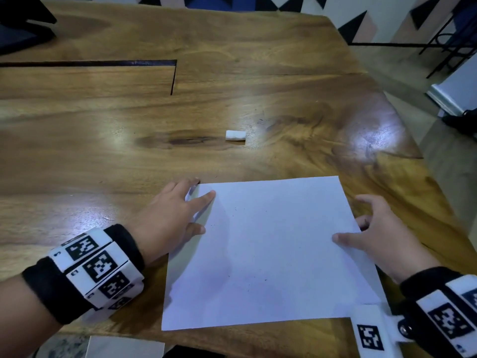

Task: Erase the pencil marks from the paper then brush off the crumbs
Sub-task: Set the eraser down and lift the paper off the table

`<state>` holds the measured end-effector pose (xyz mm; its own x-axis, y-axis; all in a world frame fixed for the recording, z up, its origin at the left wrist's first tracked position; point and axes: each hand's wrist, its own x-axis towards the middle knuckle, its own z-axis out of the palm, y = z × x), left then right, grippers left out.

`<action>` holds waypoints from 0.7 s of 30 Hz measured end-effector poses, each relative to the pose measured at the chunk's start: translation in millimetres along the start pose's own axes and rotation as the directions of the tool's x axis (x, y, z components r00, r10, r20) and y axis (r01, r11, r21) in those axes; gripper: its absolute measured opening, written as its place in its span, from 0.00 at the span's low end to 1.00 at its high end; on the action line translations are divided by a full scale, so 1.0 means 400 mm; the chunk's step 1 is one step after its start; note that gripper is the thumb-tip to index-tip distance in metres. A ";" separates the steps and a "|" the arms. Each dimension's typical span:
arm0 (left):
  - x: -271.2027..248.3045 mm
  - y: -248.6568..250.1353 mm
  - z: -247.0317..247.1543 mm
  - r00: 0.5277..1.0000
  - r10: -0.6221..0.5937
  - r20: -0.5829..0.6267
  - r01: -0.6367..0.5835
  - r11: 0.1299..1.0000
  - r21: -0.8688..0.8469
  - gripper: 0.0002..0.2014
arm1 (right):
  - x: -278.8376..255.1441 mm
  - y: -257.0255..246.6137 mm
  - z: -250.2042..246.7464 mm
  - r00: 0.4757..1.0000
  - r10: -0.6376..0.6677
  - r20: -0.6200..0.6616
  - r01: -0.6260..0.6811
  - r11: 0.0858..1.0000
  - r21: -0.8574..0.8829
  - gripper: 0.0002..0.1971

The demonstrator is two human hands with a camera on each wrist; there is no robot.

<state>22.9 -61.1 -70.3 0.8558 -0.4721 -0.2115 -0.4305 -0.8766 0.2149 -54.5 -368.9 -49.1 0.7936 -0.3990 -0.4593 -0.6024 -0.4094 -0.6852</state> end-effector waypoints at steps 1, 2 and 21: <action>-0.004 -0.003 0.001 1.000 0.009 0.022 -0.009 1.000 0.010 0.32 | 0.000 0.006 -0.003 1.000 0.016 0.010 -0.016 0.998 0.061 0.43; -0.009 -0.006 0.000 0.999 0.015 0.031 -0.015 1.000 0.016 0.32 | 0.001 0.012 -0.006 0.999 0.034 0.031 -0.037 0.993 0.114 0.41; -0.115 -0.016 0.004 0.939 -0.335 0.071 0.241 0.498 -0.833 0.41 | 0.005 0.032 -0.088 0.942 -0.035 0.334 -0.131 0.877 0.462 0.45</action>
<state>-14.3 -33.8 -63.6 0.9278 -0.1563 -0.3387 0.2307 -0.4730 0.8503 -63.8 -403.7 -38.9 0.7969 -0.0876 -0.5977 -0.5934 0.0718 -0.8017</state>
